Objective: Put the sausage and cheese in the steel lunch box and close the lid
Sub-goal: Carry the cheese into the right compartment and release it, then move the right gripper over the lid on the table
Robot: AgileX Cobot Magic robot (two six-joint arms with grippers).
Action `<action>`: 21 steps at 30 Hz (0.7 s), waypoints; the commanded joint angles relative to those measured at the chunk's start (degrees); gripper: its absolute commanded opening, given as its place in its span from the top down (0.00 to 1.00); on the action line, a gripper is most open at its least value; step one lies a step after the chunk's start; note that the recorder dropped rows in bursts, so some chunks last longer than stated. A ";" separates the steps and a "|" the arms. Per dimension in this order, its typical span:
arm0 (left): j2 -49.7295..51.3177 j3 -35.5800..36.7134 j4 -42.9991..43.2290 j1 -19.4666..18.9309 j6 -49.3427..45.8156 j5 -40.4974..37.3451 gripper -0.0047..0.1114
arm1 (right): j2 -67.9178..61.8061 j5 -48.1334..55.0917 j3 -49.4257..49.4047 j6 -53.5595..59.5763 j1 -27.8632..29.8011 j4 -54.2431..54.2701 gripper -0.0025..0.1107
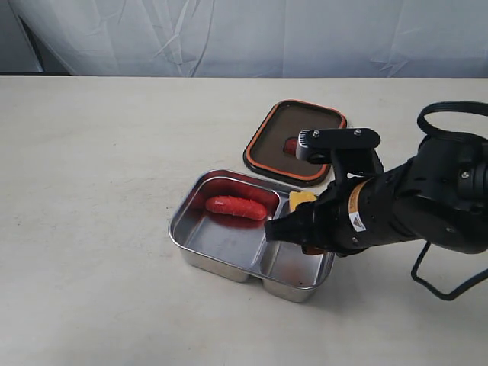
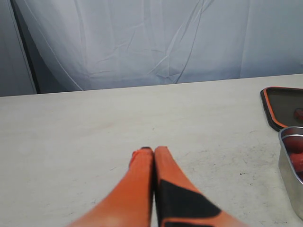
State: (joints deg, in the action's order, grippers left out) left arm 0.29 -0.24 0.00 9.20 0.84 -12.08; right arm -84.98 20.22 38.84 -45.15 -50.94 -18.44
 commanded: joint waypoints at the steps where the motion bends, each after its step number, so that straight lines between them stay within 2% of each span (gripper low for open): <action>1: -0.29 0.24 0.00 -0.08 0.04 0.53 0.96 | 0.19 -0.07 0.34 -0.03 0.11 -0.60 0.58; 11: -0.29 0.24 0.00 -0.08 0.04 0.53 0.96 | 0.19 2.92 3.07 -0.22 1.19 -0.75 0.58; 17: -0.29 0.24 0.00 -0.08 0.04 0.53 0.96 | 0.05 8.16 11.42 -8.91 8.52 -8.59 0.58; 21: -0.29 0.24 0.00 -0.08 0.04 0.53 0.96 | -1.55 7.80 15.10 -9.19 13.63 -6.88 0.58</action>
State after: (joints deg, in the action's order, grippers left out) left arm 0.29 -0.24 0.00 9.20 0.84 -12.08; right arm -85.39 27.58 51.88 -53.39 -40.33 -25.25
